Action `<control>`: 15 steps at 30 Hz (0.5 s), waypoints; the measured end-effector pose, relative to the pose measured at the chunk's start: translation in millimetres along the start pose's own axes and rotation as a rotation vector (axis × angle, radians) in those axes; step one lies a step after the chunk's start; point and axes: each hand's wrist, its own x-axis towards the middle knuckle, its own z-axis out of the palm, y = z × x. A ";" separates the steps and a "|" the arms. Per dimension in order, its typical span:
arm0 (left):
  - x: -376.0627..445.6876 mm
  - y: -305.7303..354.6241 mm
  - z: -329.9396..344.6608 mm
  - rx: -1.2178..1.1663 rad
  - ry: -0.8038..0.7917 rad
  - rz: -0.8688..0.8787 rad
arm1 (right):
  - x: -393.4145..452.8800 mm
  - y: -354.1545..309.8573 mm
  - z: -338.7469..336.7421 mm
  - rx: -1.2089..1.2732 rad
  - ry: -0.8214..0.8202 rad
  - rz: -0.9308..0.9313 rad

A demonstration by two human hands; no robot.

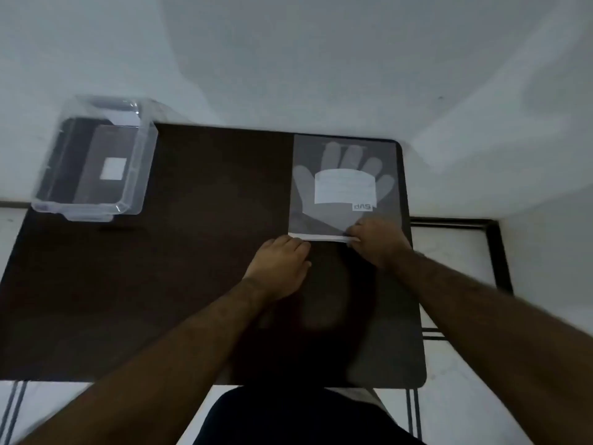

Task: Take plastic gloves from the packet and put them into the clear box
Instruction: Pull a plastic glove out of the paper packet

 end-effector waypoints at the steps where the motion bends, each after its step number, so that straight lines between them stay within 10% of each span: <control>1: 4.8 2.9 0.9 -0.005 -0.012 0.001 | 3.5 4.1 -0.1 -0.008 -0.025 -0.031; 15: 57.6 61.5 19.3 -0.132 0.225 -0.066 | 29.2 44.0 -15.6 0.382 -0.023 -0.174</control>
